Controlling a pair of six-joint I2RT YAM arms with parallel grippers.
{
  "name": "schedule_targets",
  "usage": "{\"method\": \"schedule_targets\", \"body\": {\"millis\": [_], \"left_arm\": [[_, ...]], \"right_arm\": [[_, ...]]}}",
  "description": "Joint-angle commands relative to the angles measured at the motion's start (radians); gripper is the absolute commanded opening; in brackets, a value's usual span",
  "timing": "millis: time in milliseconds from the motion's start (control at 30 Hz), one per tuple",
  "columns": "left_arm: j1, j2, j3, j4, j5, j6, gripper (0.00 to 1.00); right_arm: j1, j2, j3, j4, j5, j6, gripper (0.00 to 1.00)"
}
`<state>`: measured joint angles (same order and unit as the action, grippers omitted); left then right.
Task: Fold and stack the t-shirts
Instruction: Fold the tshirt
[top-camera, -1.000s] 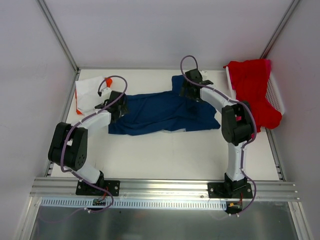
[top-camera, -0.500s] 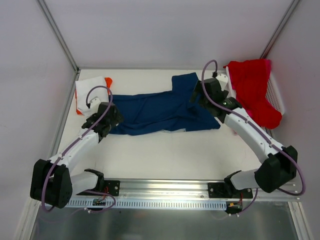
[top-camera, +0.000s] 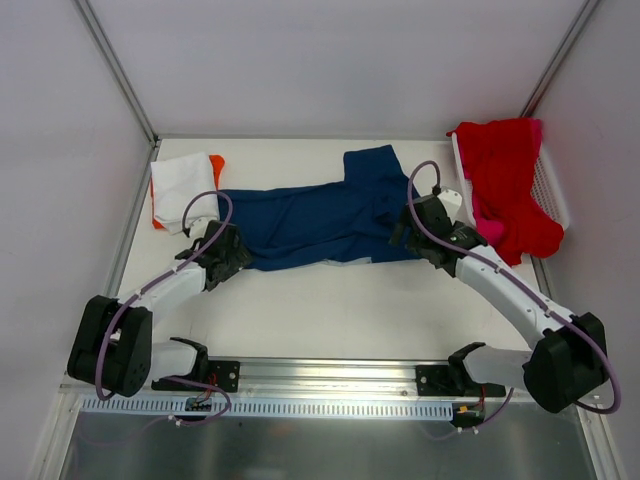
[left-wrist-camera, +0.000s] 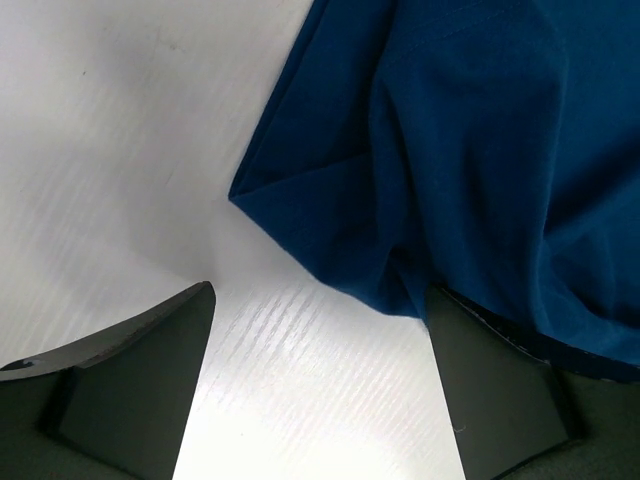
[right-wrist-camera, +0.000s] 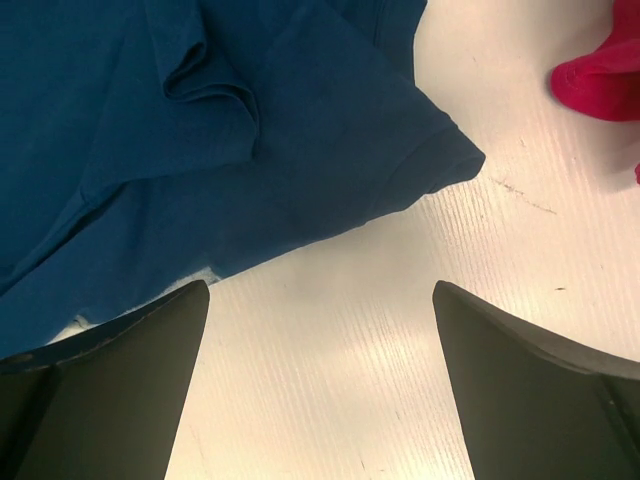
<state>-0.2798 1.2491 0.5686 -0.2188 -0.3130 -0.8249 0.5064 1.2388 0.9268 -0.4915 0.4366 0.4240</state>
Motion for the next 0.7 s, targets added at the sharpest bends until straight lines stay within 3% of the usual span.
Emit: {"method": "schedule_targets", "body": {"millis": [0,267,400,500,533,600,633,667], "left_arm": [[0.004,0.024,0.013,0.065,-0.003,-0.003,0.86],[0.005,0.055,0.045,0.065,-0.061,0.024,0.81],[0.007,0.043,0.051,0.056,-0.112,0.035,0.73],[0.013,0.033,0.054,0.038,-0.152,0.040,0.69],[0.020,0.033,0.054,0.036,-0.158,0.043,0.69],[0.027,0.030,0.050,0.032,-0.166,0.047,0.69],[0.034,0.030,0.047,0.033,-0.166,0.049,0.68],[0.037,0.032,0.047,0.033,-0.163,0.047,0.68]], "right_arm": [[0.003,-0.045,-0.013,0.013,0.016,0.010,1.00],[0.003,-0.016,-0.031,0.039,0.019,-0.002,0.99],[0.004,0.017,-0.032,0.077,-0.004,-0.021,0.97],[0.003,0.051,-0.040,0.125,-0.032,-0.034,0.76],[0.003,0.062,-0.040,0.143,-0.036,-0.037,0.58],[0.001,0.086,-0.037,0.159,-0.055,-0.040,0.45],[0.001,0.111,-0.036,0.168,-0.059,-0.041,0.29],[0.001,0.123,-0.034,0.172,-0.062,-0.041,0.22]]}}
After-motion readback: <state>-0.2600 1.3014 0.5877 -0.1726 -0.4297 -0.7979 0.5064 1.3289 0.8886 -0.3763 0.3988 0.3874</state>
